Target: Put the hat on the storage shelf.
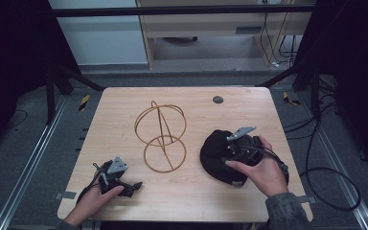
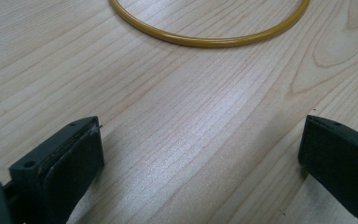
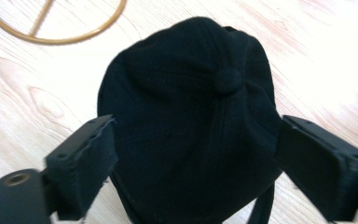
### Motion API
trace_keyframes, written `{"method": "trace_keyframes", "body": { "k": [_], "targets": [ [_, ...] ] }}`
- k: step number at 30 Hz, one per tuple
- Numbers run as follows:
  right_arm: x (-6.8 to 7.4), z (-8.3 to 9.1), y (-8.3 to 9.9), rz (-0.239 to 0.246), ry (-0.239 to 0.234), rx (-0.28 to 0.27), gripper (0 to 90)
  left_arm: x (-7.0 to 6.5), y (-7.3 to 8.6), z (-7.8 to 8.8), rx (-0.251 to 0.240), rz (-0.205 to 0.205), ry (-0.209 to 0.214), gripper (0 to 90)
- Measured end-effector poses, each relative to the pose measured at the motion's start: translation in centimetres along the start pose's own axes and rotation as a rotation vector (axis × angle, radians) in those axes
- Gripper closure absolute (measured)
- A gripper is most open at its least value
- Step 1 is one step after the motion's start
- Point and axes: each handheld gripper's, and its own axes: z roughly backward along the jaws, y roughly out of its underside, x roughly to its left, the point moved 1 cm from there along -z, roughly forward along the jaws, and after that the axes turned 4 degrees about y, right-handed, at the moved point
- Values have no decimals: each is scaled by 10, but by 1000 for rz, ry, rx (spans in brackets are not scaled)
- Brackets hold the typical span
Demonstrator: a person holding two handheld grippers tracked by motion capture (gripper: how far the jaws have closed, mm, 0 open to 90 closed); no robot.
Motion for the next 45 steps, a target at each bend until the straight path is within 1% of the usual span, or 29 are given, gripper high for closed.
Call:
{"method": "trace_keyframes", "body": {
  "k": [1,2,3,7,8,10,11,12,14,15,16,17,18,20,23,24,25,27,28,29,31,32,33,34,36,37,38,40,45],
  "targets": [
    [0,0,0,0,0,0,147,0,0,0,0,0,0,0],
    [-6,0,-4,-2,-29,7,186,0,0,0,0,0,0,0],
    [-6,0,-4,-2,-29,7,186,0,0,0,0,0,0,0],
    [-9,-1,-17,30,-66,46,252,0,0,0,2,0,0,0],
    [-11,-3,-24,41,-63,74,247,0,0,0,2,-1,1,0],
    [-14,-6,-31,43,-58,92,248,0,0,0,2,-1,1,0],
    [-14,-6,-31,43,-58,92,248,0,0,0,2,-1,1,0],
    [-15,-9,-34,40,-59,103,256,0,0,0,2,-1,1,0],
    [-17,-17,-38,47,-60,128,299,0,0,0,2,-1,1,0],
    [-18,-21,-40,50,-64,138,355,0,0,0,2,-1,1,0],
    [-18,-28,-41,61,-73,155,389,0,0,0,2,-1,1,0],
    [-18,-28,-41,61,-73,155,389,0,0,0,2,-1,1,0],
    [-18,-34,-40,68,-63,181,395,0,0,0,2,0,1,0],
    [-20,-39,-39,62,-52,208,396,0,0,0,2,-1,1,0],
    [-23,-44,-38,59,-53,224,414,0,0,0,1,0,1,0],
    [-25,-46,-37,43,-62,237,451,0,0,0,0,2,1,0],
    [-25,-46,-37,43,-62,237,451,0,0,0,0,2,1,0],
    [-27,-48,-36,46,-63,250,486,0,0,0,0,2,1,0],
    [-27,-49,-36,45,-68,252,506,0,0,0,0,1,1,0],
    [-28,-50,-35,51,-80,255,554,0,0,0,0,1,2,0],
    [-27,-50,-35,42,-93,257,633,0,0,0,1,0,1,0],
    [-28,-50,-36,48,-103,258,721,0,0,0,1,0,1,0],
    [-29,-50,-36,50,-107,257,743,0,0,0,1,0,1,0],
    [-29,-48,-36,45,-116,259,751,0,0,0,1,-1,2,0],
    [-30,-47,-36,44,-120,257,757,0,0,0,1,0,2,0],
    [-31,-45,-36,49,-123,250,760,0,0,0,0,0,2,0],
    [-33,-39,-36,38,-129,234,765,0,0,0,-1,1,2,0],
    [-34,-36,-37,42,-129,224,766,0,0,-1,-2,2,1,0],
    [-37,-8,-41,34,-120,150,767,-1,0,-1,-7,8,-4,0]
  ]
}}
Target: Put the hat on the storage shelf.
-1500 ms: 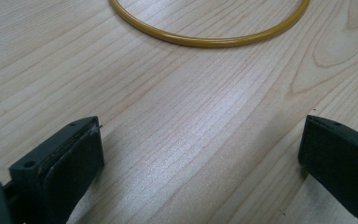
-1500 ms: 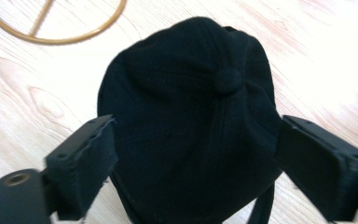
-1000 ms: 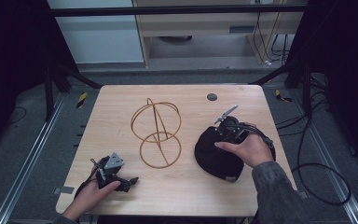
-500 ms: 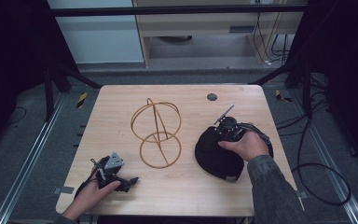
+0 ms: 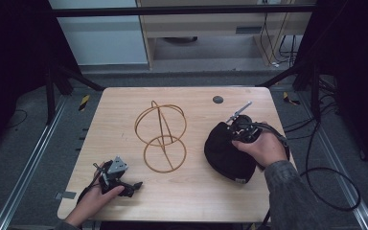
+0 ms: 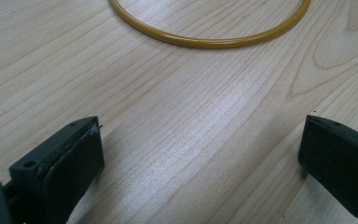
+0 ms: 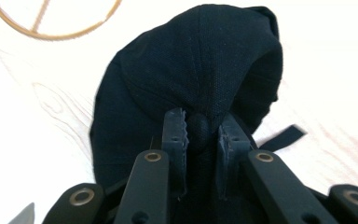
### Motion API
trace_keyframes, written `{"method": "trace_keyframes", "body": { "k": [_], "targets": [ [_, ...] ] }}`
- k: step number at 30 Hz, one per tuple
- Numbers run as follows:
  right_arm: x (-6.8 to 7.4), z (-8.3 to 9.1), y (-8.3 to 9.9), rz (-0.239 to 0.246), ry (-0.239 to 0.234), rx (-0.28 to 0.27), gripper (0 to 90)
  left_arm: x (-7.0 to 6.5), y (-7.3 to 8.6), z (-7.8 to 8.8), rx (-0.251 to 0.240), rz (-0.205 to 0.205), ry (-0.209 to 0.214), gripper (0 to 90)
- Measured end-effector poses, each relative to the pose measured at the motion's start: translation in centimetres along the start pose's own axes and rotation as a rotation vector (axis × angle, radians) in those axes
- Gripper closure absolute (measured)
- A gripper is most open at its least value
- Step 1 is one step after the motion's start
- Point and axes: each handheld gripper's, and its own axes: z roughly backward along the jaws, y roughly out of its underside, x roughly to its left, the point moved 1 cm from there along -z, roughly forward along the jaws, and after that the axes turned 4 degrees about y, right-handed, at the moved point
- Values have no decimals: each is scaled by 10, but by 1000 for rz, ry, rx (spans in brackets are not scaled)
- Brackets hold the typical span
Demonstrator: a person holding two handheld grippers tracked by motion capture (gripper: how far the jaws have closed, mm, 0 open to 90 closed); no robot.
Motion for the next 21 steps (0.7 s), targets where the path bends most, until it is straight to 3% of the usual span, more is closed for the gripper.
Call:
{"method": "trace_keyframes", "body": {
  "k": [7,21],
  "targets": [
    [3,37,-7,-4,6,-105,767,1,0,0,2,-7,3,0],
    [7,67,-18,-14,-12,-216,769,-1,1,1,-1,-3,-1,0]
  ]
}}
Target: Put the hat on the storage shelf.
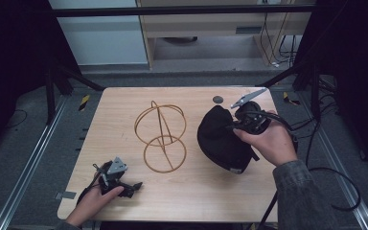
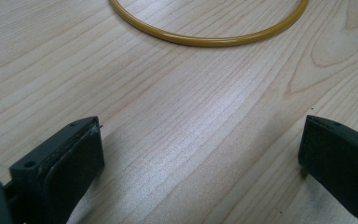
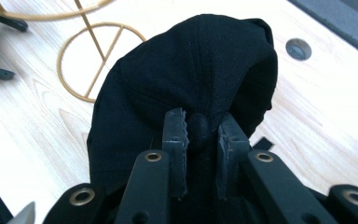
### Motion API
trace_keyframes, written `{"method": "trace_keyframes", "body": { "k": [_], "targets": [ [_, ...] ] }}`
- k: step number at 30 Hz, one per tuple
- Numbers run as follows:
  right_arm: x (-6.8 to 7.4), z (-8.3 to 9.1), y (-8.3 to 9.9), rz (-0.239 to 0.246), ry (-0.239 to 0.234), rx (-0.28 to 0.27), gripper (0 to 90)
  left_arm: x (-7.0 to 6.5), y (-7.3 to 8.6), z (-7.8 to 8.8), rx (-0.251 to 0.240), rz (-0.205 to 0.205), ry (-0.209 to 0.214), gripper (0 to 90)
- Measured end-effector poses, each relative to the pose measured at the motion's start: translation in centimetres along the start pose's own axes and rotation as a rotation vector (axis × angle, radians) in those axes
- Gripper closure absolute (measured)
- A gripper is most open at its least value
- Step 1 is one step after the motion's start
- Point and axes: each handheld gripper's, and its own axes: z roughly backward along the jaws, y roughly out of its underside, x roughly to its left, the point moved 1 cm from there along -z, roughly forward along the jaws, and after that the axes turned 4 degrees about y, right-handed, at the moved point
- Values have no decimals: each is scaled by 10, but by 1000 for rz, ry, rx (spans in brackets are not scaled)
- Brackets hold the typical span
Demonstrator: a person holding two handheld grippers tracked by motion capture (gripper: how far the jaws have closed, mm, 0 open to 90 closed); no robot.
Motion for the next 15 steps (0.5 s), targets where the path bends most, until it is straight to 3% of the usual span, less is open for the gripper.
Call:
{"method": "trace_keyframes", "body": {
  "k": [8,15],
  "targets": [
    [-3,7,-12,0,-4,-26,770,0,0,0,2,1,0,0],
    [2,34,-27,15,-2,-105,772,0,0,0,0,5,-1,0]
  ]
}}
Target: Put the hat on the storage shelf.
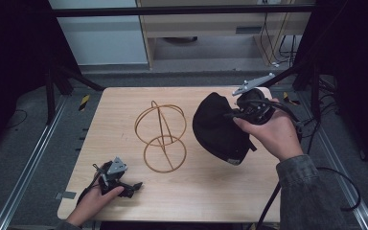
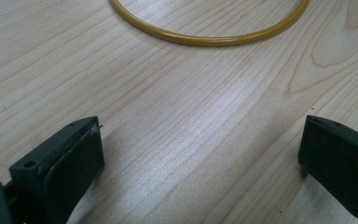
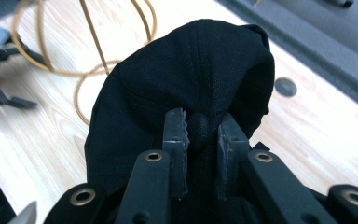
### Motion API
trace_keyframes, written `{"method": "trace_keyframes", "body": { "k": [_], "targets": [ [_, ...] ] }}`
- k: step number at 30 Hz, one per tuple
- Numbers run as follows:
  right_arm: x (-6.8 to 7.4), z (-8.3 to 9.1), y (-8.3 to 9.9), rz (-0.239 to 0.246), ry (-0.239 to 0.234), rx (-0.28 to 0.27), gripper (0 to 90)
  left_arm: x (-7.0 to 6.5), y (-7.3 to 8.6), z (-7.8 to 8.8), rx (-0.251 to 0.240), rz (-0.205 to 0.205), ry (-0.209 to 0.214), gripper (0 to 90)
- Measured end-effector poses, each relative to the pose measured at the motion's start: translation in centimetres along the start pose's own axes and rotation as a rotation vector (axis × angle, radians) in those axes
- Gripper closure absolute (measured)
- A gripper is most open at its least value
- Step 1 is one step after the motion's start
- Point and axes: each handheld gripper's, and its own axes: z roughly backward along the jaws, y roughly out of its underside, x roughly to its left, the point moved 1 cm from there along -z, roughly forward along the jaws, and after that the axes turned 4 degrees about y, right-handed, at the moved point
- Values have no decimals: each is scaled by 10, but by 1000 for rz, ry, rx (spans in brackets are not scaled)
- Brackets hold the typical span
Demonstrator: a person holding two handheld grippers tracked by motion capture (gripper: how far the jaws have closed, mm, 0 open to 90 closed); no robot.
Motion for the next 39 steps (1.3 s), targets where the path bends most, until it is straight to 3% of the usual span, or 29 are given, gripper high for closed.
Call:
{"method": "trace_keyframes", "body": {
  "k": [9,17,31,39],
  "targets": [
    [8,29,-31,20,26,-94,773,0,0,0,4,-5,3,0],
    [16,44,-55,36,20,-140,774,1,-1,-1,6,-9,7,0],
    [33,28,-102,72,-9,-153,773,0,-2,-1,4,-11,8,0],
    [40,13,-116,82,-39,-164,773,0,-2,-2,6,-14,9,0]
  ]
}}
